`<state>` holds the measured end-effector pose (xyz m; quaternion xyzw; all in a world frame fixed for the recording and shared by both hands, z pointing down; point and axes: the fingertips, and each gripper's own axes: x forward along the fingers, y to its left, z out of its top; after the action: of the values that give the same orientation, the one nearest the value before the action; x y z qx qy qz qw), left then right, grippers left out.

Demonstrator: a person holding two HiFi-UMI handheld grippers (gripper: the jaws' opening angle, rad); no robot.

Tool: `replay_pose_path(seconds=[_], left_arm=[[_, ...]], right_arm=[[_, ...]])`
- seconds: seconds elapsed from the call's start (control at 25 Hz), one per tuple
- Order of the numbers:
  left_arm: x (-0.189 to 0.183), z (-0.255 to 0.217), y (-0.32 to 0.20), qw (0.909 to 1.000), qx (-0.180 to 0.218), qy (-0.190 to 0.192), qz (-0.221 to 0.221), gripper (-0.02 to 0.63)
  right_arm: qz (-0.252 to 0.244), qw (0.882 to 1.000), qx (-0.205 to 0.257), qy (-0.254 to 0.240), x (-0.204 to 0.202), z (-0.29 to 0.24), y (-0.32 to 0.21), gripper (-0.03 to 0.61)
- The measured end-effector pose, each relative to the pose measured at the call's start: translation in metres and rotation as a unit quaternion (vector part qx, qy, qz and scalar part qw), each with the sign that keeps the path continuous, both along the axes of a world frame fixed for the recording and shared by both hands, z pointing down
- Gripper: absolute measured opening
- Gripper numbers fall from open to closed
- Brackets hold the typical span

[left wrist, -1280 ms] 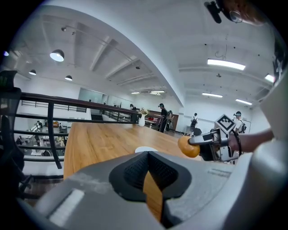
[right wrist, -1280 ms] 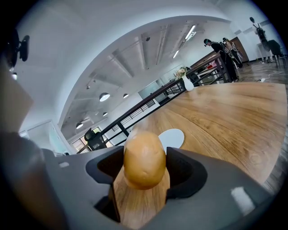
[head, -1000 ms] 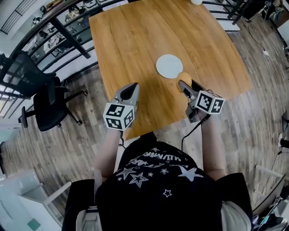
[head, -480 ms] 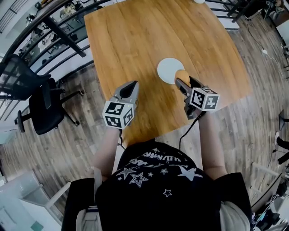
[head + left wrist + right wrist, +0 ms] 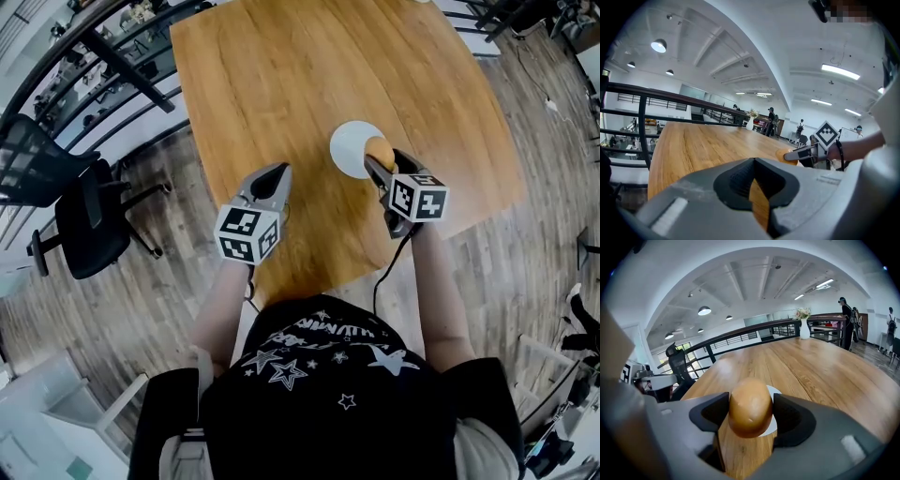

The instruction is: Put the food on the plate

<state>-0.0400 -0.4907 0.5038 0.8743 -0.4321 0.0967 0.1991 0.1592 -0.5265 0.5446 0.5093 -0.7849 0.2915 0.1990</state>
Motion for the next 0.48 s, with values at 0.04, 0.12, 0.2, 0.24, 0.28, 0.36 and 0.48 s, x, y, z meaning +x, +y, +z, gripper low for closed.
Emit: replay_pose_path(seconds=[0.04, 0.12, 0.2, 0.24, 0.28, 0.36, 0.48], left_arm=[[0.0, 0.001, -0.002, 1.0, -0.001, 0.0, 0.0, 0.002], [0.0, 0.004, -0.004, 1.0, -0.004, 0.001, 0.001, 0.002], [0.0, 0.007, -0.004, 1.0, -0.009, 0.001, 0.0, 0.002], [-0.001, 0.009, -0.004, 0.9999, -0.012, 0.002, -0.001, 0.002], [-0.002, 0.011, -0.003, 0.9999, -0.015, 0.003, -0.002, 0.002], [-0.003, 0.015, -0.003, 0.9998, -0.019, 0.005, -0.006, 0.002], [-0.001, 0.019, -0.005, 0.9997, -0.021, 0.008, -0.007, 0.002]], right_arm=[[-0.003, 1.0, -0.001, 0.005, -0.001, 0.002, -0.003, 0.301], [-0.008, 1.0, -0.004, 0.016, -0.003, 0.006, -0.009, 0.301], [-0.012, 1.0, -0.008, 0.026, -0.005, 0.011, -0.014, 0.301], [-0.014, 0.999, -0.011, 0.029, -0.006, 0.014, -0.016, 0.301], [-0.015, 0.999, -0.014, 0.031, -0.008, 0.017, -0.018, 0.302], [-0.019, 0.999, -0.018, 0.038, -0.012, 0.023, -0.022, 0.302], [-0.027, 0.998, -0.025, 0.051, -0.015, 0.032, -0.028, 0.302]])
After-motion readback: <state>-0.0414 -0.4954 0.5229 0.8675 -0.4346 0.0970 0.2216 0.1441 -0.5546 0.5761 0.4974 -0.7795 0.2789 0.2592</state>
